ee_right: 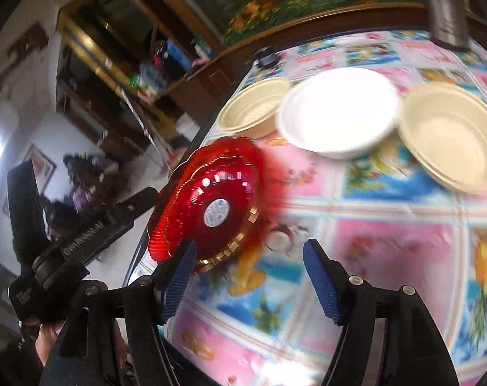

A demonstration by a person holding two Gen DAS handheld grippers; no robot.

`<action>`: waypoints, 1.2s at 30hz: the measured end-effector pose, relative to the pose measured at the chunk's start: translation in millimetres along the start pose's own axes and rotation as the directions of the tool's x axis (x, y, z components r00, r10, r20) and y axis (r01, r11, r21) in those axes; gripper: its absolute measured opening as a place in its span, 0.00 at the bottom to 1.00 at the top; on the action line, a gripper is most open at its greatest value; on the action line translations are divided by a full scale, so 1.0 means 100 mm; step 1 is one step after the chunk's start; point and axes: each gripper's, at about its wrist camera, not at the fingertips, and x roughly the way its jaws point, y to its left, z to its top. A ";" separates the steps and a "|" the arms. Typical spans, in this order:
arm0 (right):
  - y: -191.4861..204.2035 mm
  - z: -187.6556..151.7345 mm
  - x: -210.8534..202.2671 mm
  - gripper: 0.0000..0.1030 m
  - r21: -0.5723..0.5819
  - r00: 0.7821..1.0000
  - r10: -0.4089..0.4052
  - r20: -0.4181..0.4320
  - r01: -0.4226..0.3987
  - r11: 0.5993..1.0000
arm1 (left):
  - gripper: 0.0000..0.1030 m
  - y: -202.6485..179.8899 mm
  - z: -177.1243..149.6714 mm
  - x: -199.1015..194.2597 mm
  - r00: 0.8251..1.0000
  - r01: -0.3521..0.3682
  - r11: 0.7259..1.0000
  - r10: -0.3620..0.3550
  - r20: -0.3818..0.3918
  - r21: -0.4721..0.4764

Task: Organize plates and bowls
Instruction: 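Open the right gripper to release the small red plate, then move the right gripper to the flat white foam plate and grasp its rim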

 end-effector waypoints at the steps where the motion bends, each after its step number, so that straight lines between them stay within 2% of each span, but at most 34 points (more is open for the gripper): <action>1: -0.07 -0.05 -0.08 0.68 0.018 1.000 -0.004 0.012 0.003 1.000 | 0.79 -0.11 -0.04 0.00 1.000 0.031 0.999 -0.031 -0.005 0.024; 6: -0.43 -0.20 -0.61 0.68 0.078 0.997 -0.045 0.070 0.040 0.996 | 0.79 -0.62 -0.20 0.00 0.987 0.150 0.980 -0.142 -0.071 0.132; 10: -0.86 -0.23 -1.12 0.69 0.182 0.983 -0.105 0.148 0.077 0.980 | 0.78 -1.13 -0.35 0.02 0.967 0.243 0.946 -0.221 -0.124 0.213; 14: -1.35 -0.21 -1.52 0.70 0.301 0.964 -0.184 0.193 0.120 0.946 | 0.78 -1.68 -0.54 0.05 0.939 0.328 0.907 -0.282 -0.195 0.266; 17: -1.68 -0.19 -1.73 0.70 0.374 0.958 -0.195 0.211 0.105 0.921 | 0.78 -2.06 -0.67 0.08 0.921 0.372 0.875 -0.305 -0.243 0.310; 22: -2.05 -0.11 -1.84 0.70 0.449 0.956 -0.207 0.206 0.095 0.889 | 0.78 -2.60 -0.83 0.24 0.900 0.409 0.847 -0.313 -0.303 0.339; 28: -2.41 -0.03 -1.87 0.70 0.504 0.960 -0.191 0.206 0.063 0.861 | 0.78 -2.99 -0.90 0.43 0.891 0.420 0.846 -0.314 -0.329 0.328; 33: -2.62 0.05 -1.82 0.70 0.540 0.959 -0.201 0.202 0.062 0.839 | 0.78 -3.17 -0.98 0.56 0.883 0.428 0.849 -0.319 -0.345 0.311; 36: -2.72 0.10 -1.80 0.70 0.548 0.960 -0.201 0.196 0.063 0.834 | 0.78 -3.18 -0.99 0.59 0.887 0.419 0.852 -0.310 -0.342 0.315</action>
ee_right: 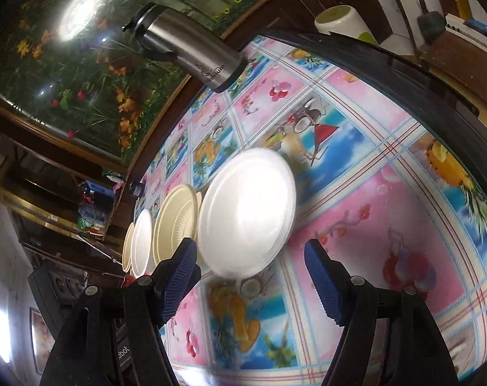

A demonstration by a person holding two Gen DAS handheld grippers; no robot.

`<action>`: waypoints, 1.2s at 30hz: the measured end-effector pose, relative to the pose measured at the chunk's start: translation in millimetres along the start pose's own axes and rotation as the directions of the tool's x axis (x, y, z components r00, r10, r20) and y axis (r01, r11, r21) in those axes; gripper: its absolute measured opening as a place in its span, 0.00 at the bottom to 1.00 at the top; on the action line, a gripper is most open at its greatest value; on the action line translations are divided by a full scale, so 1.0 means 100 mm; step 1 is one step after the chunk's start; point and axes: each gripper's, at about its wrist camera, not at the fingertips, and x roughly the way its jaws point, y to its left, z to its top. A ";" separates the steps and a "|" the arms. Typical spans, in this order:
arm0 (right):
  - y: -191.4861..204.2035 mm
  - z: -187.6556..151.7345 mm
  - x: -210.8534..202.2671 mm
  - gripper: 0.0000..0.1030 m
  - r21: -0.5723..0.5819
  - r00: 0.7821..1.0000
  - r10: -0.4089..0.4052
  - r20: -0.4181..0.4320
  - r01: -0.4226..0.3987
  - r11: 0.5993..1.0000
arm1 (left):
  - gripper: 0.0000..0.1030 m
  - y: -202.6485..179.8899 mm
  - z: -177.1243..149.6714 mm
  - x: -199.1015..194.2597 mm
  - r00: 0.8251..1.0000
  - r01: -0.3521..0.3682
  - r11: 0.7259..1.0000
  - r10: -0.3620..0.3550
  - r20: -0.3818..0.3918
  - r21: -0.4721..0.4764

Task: Organize plates and bowls
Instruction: 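Move the right gripper to the flat white foam plate and grasp its rim, then lift the white foam plate and carry it toward the red plate stack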

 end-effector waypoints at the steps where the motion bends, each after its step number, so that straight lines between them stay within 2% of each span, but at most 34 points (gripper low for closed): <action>1: -0.01 0.02 0.01 0.70 -0.001 1.000 -0.007 0.002 0.007 1.000 | 0.78 -0.01 0.01 0.04 1.000 -0.005 1.000 0.005 -0.002 -0.001; 10: -0.11 0.11 0.17 0.68 0.012 0.999 -0.038 -0.023 0.038 0.999 | 0.78 0.02 0.01 0.20 0.999 -0.006 0.998 0.004 -0.042 -0.055; 28: -0.15 0.15 0.36 0.46 0.017 0.995 -0.090 -0.042 0.090 0.996 | 0.78 0.05 0.01 0.42 0.997 -0.029 0.995 0.022 -0.070 -0.096; 30: -0.15 0.15 0.38 0.39 0.014 0.994 -0.096 -0.046 0.096 0.995 | 0.71 0.05 0.00 0.43 0.997 -0.032 0.995 0.025 -0.073 -0.091; 31: -0.15 0.15 0.39 0.30 0.011 0.993 -0.104 -0.050 0.104 0.994 | 0.67 0.05 -0.01 0.44 0.997 -0.031 0.995 0.024 -0.080 -0.093; 32: -0.15 0.14 0.39 0.24 0.007 0.993 -0.109 -0.053 0.110 0.994 | 0.59 0.05 -0.01 0.45 0.996 -0.029 0.995 0.021 -0.087 -0.093; 36: -0.14 0.09 0.40 0.15 -0.005 0.992 -0.112 -0.060 0.112 0.994 | 0.33 0.07 -0.03 0.49 0.994 -0.036 0.996 0.028 -0.107 -0.077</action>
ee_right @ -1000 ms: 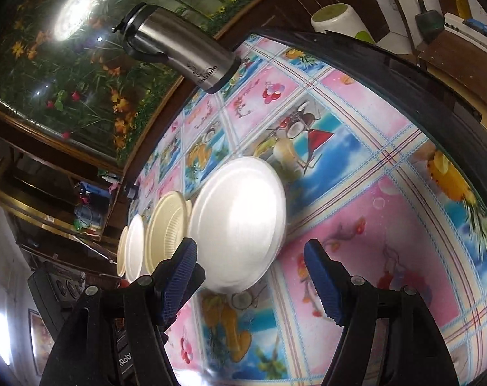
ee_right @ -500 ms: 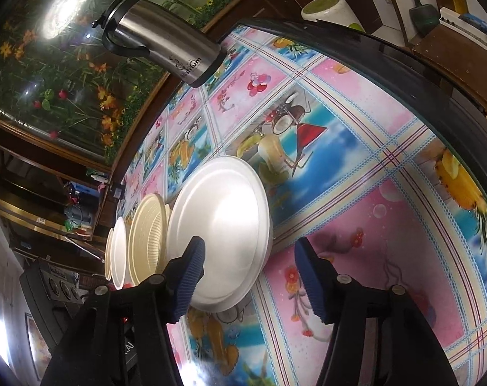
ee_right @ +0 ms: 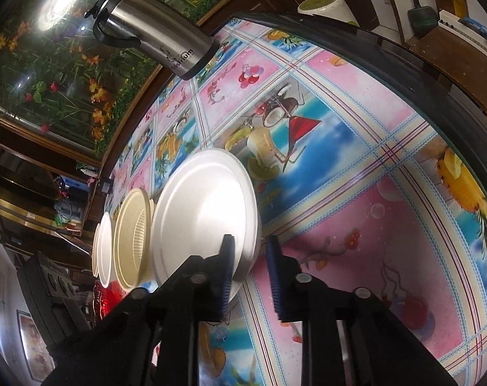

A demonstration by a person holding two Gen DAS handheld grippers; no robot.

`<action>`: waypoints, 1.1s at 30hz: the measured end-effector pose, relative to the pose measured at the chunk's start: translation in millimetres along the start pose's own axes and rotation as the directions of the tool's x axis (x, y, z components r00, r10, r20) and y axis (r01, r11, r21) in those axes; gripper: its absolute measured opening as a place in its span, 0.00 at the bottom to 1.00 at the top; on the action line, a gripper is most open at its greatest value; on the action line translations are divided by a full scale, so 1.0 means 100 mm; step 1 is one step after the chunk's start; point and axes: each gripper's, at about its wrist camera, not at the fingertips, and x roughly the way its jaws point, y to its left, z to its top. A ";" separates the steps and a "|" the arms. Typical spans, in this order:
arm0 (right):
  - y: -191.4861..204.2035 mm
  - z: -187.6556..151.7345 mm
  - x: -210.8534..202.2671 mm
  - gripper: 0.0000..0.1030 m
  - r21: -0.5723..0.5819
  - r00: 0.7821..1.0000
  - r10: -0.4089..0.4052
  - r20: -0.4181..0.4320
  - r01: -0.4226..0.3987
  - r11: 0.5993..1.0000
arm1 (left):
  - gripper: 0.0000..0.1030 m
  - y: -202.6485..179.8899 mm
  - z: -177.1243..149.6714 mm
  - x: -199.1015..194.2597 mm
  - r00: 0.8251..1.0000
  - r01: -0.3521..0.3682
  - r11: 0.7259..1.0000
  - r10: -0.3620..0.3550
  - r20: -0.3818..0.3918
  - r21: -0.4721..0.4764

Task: Organize plates and bowls
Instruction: 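Lift the white foam plate and carry it toward the red plate stack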

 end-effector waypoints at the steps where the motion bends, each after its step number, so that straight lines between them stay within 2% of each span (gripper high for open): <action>1: 0.00 -0.01 -0.01 0.12 -0.003 1.000 0.001 0.001 -0.001 1.000 | 0.30 0.00 0.00 0.00 1.000 -0.003 1.000 0.003 0.002 0.005; 3: 0.02 -0.03 -0.02 0.10 -0.013 1.000 -0.003 0.003 0.003 1.000 | 0.17 0.00 -0.02 0.00 1.000 -0.003 1.000 0.003 -0.008 0.013; 18: 0.12 -0.32 -0.22 0.08 -0.064 0.999 0.008 0.032 -0.006 0.998 | 0.18 0.01 -0.26 -0.33 0.999 -0.019 0.997 0.016 0.036 0.075; 33: 0.55 -0.77 -0.20 0.08 -0.166 0.999 0.035 0.004 -0.034 0.986 | 0.18 0.41 -0.54 -0.79 0.988 -0.095 0.994 0.087 0.131 0.060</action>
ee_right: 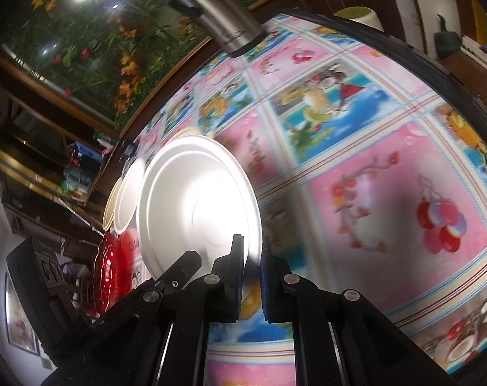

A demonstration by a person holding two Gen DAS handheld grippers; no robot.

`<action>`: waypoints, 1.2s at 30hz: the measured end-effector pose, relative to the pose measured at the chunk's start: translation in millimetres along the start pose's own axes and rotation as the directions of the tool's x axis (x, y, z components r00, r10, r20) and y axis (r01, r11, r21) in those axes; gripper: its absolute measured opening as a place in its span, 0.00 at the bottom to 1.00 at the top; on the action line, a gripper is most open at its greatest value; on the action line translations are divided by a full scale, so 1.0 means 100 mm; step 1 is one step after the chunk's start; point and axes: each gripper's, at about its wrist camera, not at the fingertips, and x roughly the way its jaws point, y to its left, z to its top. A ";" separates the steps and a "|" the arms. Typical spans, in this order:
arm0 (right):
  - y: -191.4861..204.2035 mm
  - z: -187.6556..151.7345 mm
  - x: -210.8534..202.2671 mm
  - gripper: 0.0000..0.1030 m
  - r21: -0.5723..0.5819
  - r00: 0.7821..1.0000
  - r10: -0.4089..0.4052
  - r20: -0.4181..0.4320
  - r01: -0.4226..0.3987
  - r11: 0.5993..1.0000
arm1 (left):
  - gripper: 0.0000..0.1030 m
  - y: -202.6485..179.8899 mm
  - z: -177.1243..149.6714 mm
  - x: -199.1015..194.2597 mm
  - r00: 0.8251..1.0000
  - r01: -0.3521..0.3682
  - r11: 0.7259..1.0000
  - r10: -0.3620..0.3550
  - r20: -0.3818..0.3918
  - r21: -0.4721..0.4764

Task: Organize plates and bowls
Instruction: 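Lift the white foam plate and carry it toward the red plate stack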

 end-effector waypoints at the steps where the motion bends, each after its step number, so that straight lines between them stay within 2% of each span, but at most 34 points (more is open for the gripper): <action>1: 0.05 -0.02 0.01 0.09 -0.010 1.000 0.002 -0.001 -0.002 1.000 | 0.18 0.05 -0.01 -0.04 1.000 -0.006 1.000 0.006 0.009 -0.005; 14: 0.73 -0.32 0.22 0.09 -0.136 0.998 0.034 -0.050 -0.041 0.990 | 0.18 0.69 -0.17 -0.35 0.997 -0.055 0.994 0.060 0.057 -0.094; 25: 1.13 -0.47 0.37 0.09 -0.202 0.994 0.055 -0.091 -0.073 0.977 | 0.19 1.04 -0.26 -0.54 0.991 -0.090 0.983 0.105 0.085 -0.162; 30: 1.31 -0.54 0.46 0.09 -0.229 0.991 0.067 -0.113 -0.091 0.969 | 0.19 1.20 -0.28 -0.61 0.987 -0.114 0.975 0.134 0.094 -0.192; 36: 1.60 -0.61 0.56 0.09 -0.282 0.985 0.096 -0.141 -0.133 0.950 | 0.19 1.45 -0.29 -0.79 0.971 -0.171 0.958 0.204 0.127 -0.231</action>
